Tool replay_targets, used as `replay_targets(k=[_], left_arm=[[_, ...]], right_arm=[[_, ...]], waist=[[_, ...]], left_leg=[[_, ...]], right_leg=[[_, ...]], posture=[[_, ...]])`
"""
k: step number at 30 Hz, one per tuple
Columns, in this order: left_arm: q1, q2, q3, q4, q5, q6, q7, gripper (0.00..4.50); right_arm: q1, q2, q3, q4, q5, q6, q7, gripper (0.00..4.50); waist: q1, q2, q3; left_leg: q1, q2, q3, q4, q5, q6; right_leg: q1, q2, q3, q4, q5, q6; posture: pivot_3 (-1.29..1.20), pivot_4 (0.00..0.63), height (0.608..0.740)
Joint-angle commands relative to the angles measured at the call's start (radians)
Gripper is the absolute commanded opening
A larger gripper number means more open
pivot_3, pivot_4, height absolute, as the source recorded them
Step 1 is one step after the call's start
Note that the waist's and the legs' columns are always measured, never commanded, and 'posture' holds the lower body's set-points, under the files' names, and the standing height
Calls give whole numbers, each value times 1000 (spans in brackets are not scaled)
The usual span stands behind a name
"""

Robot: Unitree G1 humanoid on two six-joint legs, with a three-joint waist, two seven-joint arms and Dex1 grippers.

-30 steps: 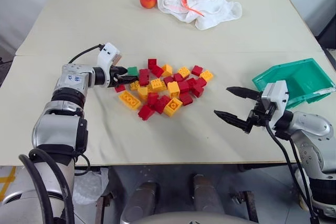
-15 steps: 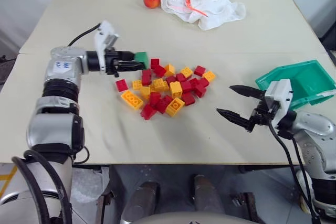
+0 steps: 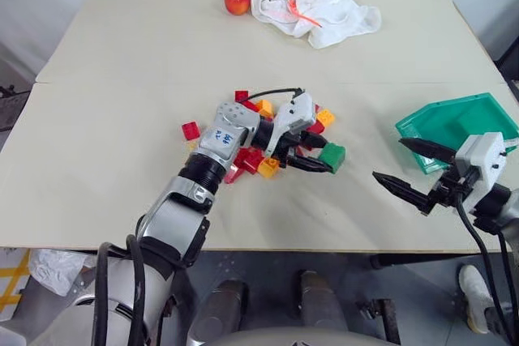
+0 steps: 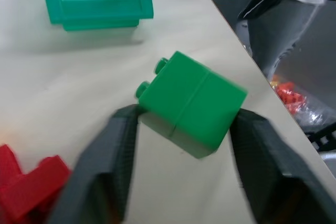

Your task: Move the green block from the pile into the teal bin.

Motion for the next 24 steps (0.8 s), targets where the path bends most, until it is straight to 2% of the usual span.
replay_targets(k=[1, 2, 8, 12, 16, 18, 21, 24], left_arm=[[-19, 13, 9, 23, 3, -41, -10, 4141], [-20, 23, 15, 22, -4, -36, -20, 4462], [1, 115, 66, -42, -45, -18, -67, 4462], [27, 191, 131, -76, -96, -5, -95, 4462], [56, 251, 169, -113, -124, 17, -106, 4462], [88, 293, 202, -150, -149, 22, -114, 4462], [137, 337, 223, -209, -181, 48, -134, 4462], [176, 359, 228, -238, -189, 49, -124, 4462]], right_arm=[[32, -3, -68, -79, 29, 13, -27, 4500], [44, -3, -77, -89, 33, 18, -32, 4500], [117, -35, -157, -152, 59, 83, -38, 4500], [250, -124, -231, -203, 54, 167, 56, 4500], [287, -139, -274, -225, 44, 190, 47, 4500], [229, -167, -227, -227, 44, 226, 7, 4500], [77, -192, -76, -161, 23, 233, -26, 4500], [-96, -173, 75, -57, -20, 225, -56, 4500]], waist=[[-4, 0, 0], [-5, 0, 0], [-2, 0, 0], [-1, 0, 0], [-2, -1, 1], [-6, -1, 1], [-17, -1, 1], [-9, -1, 1]], left_leg=[[0, 0, 1, 0, 0, 0], [0, 0, 2, 0, 0, 0], [1, 0, 2, 0, 0, 1], [1, 0, 2, 0, -1, 1], [2, 0, 2, 0, -1, 1], [2, 0, 2, 0, -1, 1], [3, 3, 4, 0, -1, 1], [3, 3, 3, 1, 0, 0]], right_leg=[[0, 0, 1, 0, 0, 0], [0, 0, 2, 0, 0, 1], [0, 0, 2, 1, 0, 1], [0, 0, 3, 0, 0, 1], [1, 0, 2, -1, 1, 1], [2, 0, 2, -1, 1, 1], [1, 1, 3, -1, 2, 0], [2, 1, 1, -1, 2, -1]], posture=[[0, 150, 740], [0, 150, 740], [0, 150, 740], [0, 150, 740], [0, 150, 740], [0, 150, 740], [0, 150, 740], [0, 150, 740]])
